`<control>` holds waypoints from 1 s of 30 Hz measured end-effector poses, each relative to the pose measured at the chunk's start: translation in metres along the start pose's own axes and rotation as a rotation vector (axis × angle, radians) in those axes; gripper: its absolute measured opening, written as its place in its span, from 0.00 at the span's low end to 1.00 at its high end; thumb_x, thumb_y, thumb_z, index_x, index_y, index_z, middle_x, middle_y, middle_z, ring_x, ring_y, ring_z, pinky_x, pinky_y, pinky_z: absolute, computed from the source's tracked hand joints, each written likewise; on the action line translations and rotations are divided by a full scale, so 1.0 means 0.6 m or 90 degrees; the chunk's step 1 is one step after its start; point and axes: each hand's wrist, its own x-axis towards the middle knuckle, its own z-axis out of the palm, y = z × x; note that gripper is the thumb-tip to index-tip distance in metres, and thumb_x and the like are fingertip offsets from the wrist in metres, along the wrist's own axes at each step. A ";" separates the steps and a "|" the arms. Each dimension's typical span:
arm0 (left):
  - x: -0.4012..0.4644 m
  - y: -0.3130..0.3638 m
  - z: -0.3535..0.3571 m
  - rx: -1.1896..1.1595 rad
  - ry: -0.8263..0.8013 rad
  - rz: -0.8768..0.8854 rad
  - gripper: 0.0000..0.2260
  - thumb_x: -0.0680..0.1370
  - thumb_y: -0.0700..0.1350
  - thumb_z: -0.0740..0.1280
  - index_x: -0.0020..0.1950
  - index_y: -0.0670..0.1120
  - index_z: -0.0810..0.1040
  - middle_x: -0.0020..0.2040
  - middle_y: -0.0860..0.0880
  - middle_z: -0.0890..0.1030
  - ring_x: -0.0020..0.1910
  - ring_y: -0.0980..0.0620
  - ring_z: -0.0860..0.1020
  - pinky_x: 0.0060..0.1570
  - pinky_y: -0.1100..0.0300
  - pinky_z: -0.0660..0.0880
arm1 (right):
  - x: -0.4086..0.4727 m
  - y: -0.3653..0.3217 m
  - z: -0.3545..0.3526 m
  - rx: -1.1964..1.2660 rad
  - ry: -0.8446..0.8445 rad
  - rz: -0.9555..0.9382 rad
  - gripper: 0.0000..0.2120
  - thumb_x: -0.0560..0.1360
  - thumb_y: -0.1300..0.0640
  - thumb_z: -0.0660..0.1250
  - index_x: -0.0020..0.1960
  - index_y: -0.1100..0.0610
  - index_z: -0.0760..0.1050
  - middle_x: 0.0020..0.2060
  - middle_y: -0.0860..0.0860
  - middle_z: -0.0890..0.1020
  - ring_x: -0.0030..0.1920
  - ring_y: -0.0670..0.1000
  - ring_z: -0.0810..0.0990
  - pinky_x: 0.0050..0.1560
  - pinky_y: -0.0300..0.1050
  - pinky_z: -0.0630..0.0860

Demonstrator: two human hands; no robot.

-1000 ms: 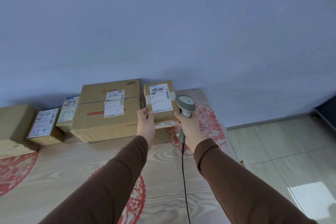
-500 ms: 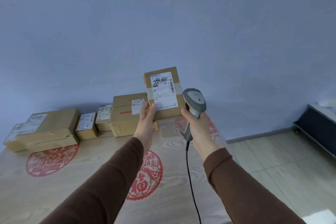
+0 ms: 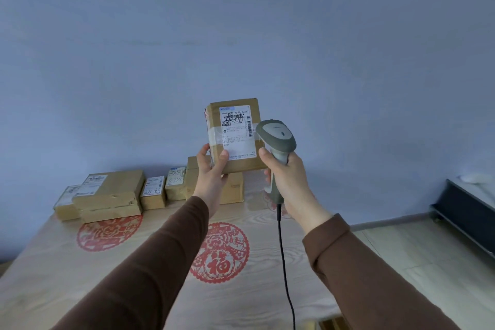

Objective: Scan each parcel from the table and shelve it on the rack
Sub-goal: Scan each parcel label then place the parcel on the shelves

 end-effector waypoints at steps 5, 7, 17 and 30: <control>-0.016 0.008 0.010 -0.003 -0.005 0.010 0.26 0.82 0.53 0.69 0.76 0.60 0.61 0.65 0.48 0.81 0.66 0.47 0.79 0.65 0.52 0.75 | -0.022 -0.044 0.016 -0.004 -0.019 -0.020 0.10 0.79 0.50 0.71 0.57 0.52 0.76 0.31 0.46 0.78 0.27 0.45 0.75 0.30 0.40 0.74; -0.023 0.011 0.014 -0.002 -0.006 0.009 0.30 0.78 0.57 0.72 0.75 0.61 0.61 0.66 0.47 0.80 0.68 0.45 0.78 0.70 0.48 0.73 | -0.028 -0.056 0.019 -0.007 -0.024 -0.023 0.10 0.79 0.50 0.71 0.58 0.51 0.76 0.32 0.46 0.78 0.27 0.46 0.75 0.30 0.41 0.75; -0.033 0.005 0.026 0.017 -0.017 0.027 0.33 0.74 0.60 0.73 0.75 0.61 0.62 0.66 0.45 0.81 0.68 0.43 0.78 0.71 0.48 0.73 | -0.039 -0.076 0.017 -0.031 -0.022 -0.032 0.11 0.79 0.48 0.71 0.58 0.49 0.75 0.37 0.47 0.81 0.27 0.43 0.76 0.31 0.42 0.76; -0.035 0.001 0.024 0.019 -0.023 0.040 0.32 0.71 0.65 0.74 0.71 0.66 0.64 0.68 0.45 0.80 0.68 0.44 0.77 0.73 0.43 0.70 | -0.044 -0.080 0.020 -0.036 -0.036 -0.011 0.11 0.79 0.47 0.71 0.57 0.51 0.76 0.37 0.47 0.80 0.27 0.42 0.76 0.31 0.41 0.76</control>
